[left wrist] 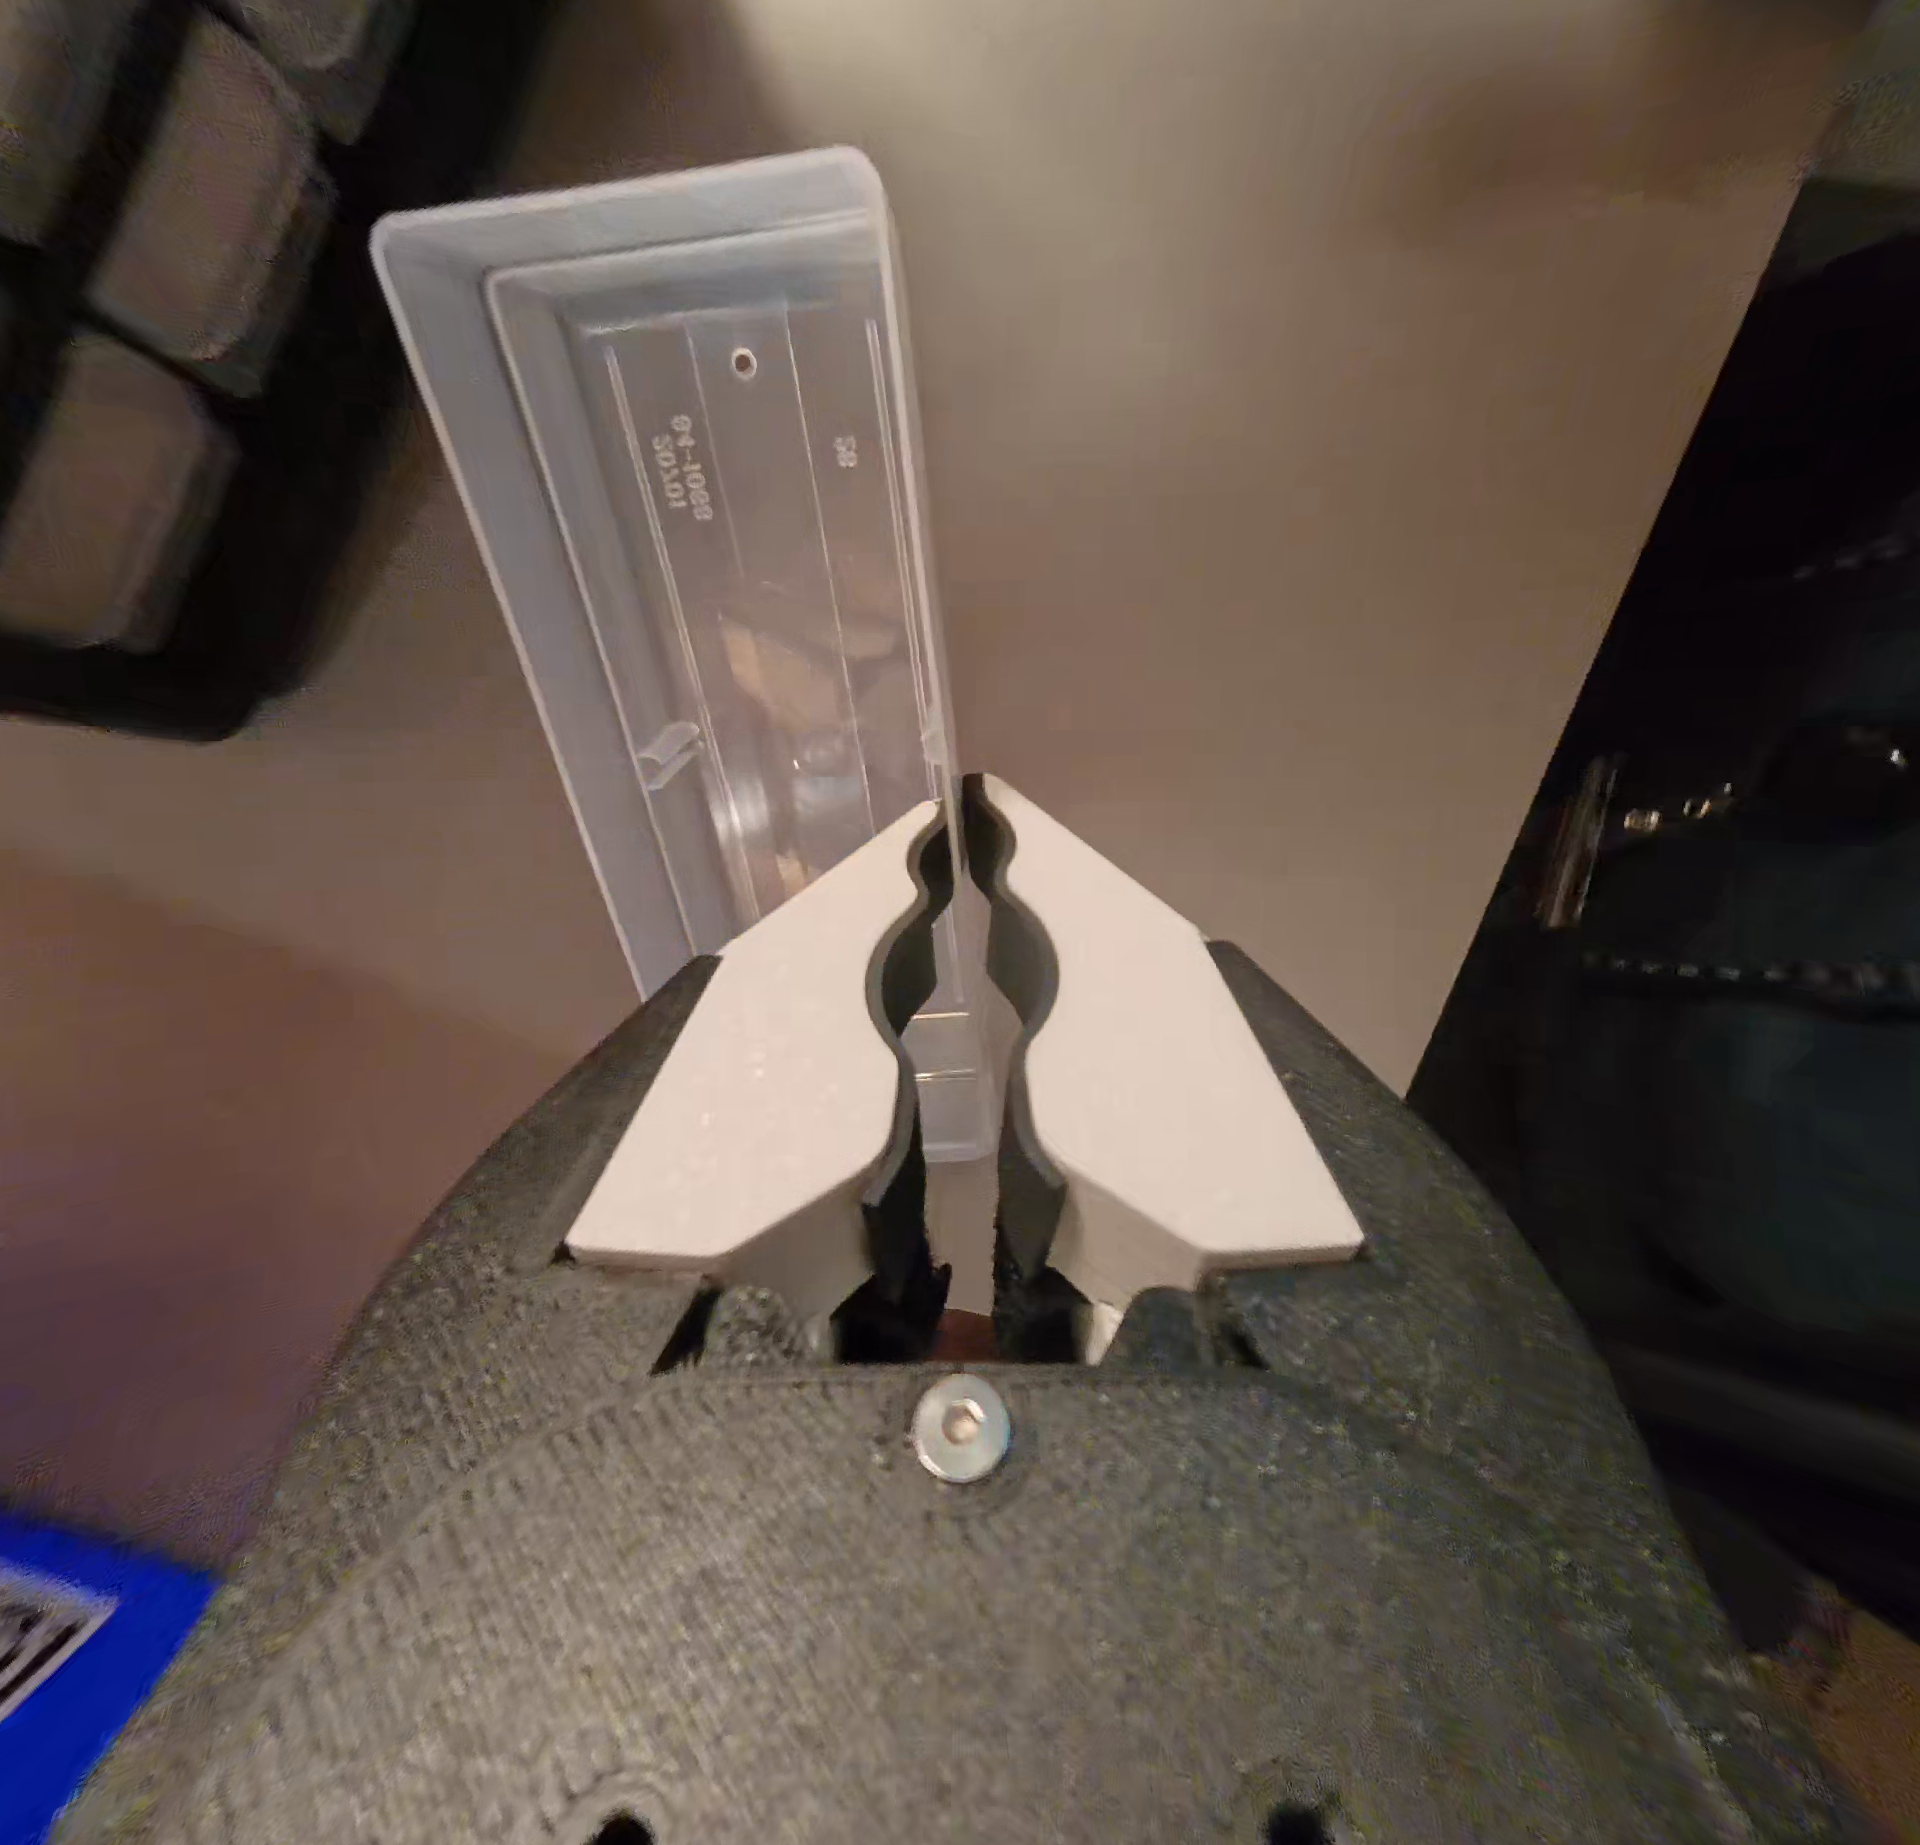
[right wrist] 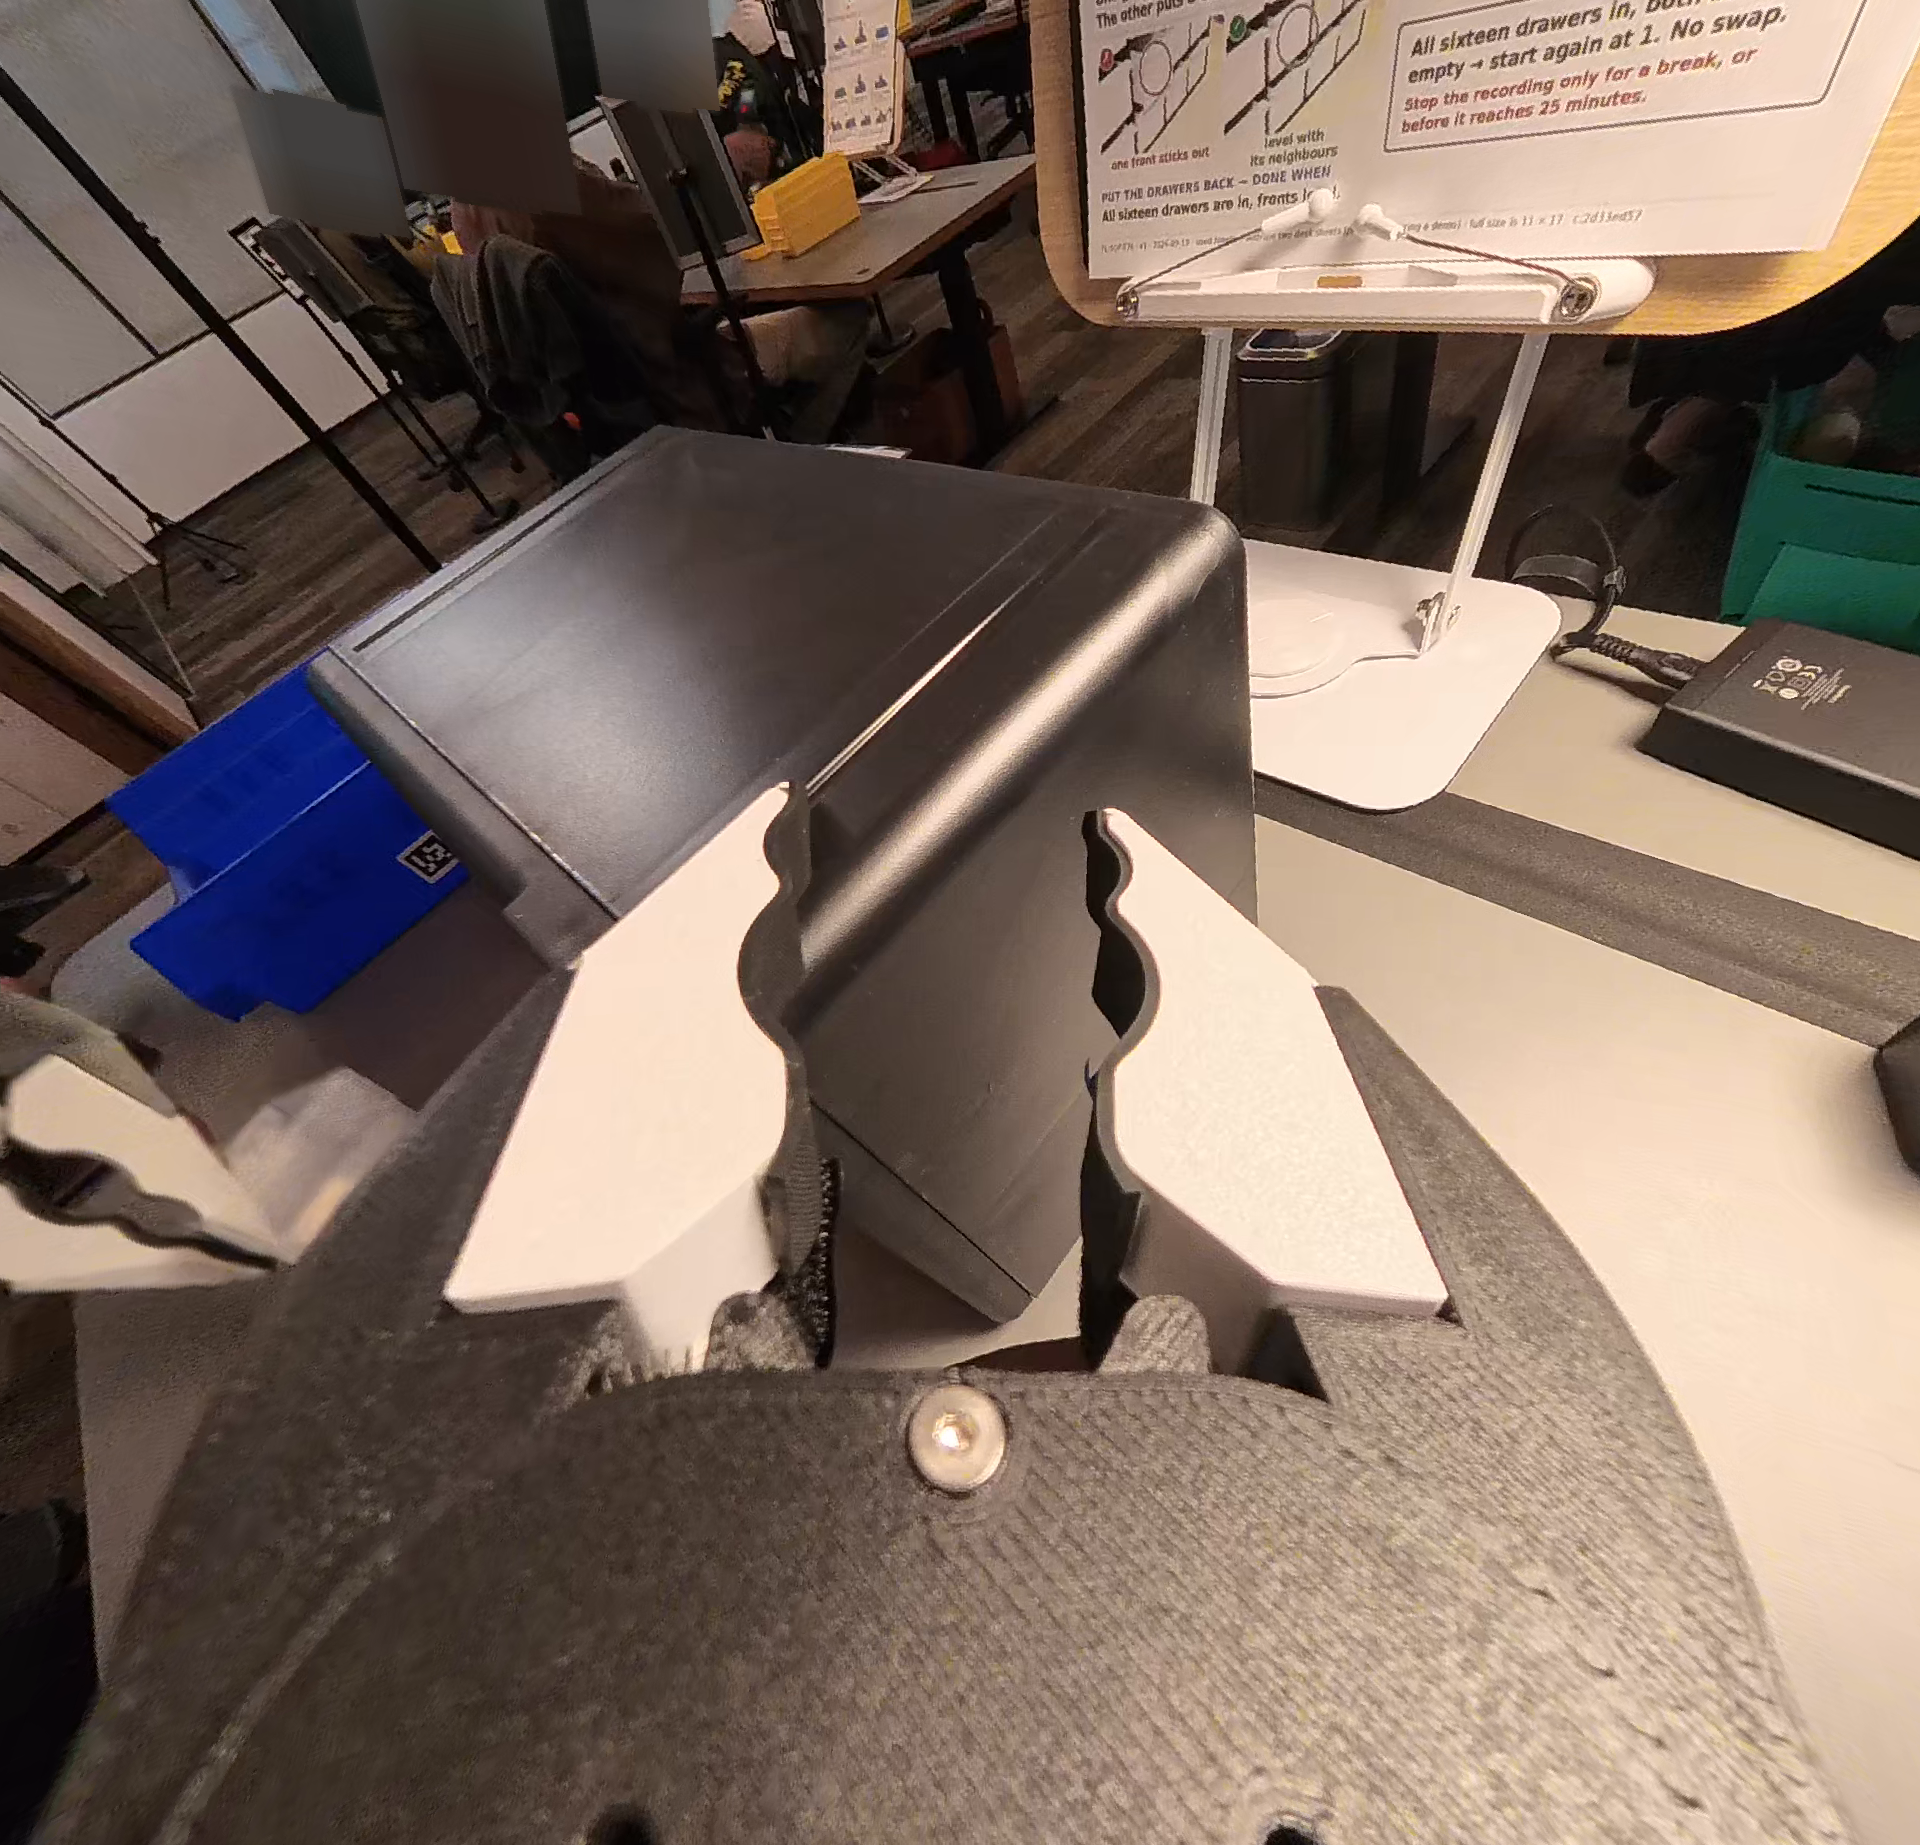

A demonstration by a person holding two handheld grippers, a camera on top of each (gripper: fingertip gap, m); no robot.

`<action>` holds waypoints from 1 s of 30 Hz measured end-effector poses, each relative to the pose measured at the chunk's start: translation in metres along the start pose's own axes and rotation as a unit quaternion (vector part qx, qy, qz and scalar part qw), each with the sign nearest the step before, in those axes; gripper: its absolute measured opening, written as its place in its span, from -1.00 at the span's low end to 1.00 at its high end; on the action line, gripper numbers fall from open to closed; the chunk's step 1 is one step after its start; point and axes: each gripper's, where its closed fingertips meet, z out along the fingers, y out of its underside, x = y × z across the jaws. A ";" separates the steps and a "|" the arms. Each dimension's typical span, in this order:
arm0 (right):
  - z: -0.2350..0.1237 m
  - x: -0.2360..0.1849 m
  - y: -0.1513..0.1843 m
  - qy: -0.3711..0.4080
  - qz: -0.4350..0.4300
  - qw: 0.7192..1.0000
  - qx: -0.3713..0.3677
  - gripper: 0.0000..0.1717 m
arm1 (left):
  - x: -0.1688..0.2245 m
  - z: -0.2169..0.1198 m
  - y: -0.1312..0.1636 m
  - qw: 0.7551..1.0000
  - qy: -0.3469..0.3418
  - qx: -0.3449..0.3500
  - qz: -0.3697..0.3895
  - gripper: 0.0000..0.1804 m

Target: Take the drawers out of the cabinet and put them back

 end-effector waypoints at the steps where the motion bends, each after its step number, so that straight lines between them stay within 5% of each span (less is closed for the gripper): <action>1: 0.000 0.000 0.000 0.000 0.000 1.000 0.000 -0.34 | 0.001 0.012 -0.003 1.000 0.011 0.000 -0.011 -0.98; 6: 0.000 0.000 0.000 -0.001 0.001 1.000 0.000 -0.34 | 0.018 0.053 -0.019 0.996 0.072 0.021 -0.054 -0.92; 8: 0.000 0.000 0.000 -0.004 0.002 1.000 0.000 -0.34 | 0.029 0.055 -0.024 0.994 0.096 0.032 -0.037 -0.57; 15: 0.000 0.000 0.000 -0.006 0.003 1.000 0.001 -0.34 | 0.034 0.014 -0.009 0.970 0.088 0.073 0.216 -0.34; 25: 0.000 -0.001 0.000 -0.007 0.002 1.000 0.001 -0.34 | 0.017 0.033 0.017 0.925 0.082 0.002 0.370 -0.50; 30: 0.001 -0.001 0.000 -0.015 0.008 1.000 0.003 -0.34 | 0.017 0.047 0.017 0.913 0.066 -0.003 0.402 -0.78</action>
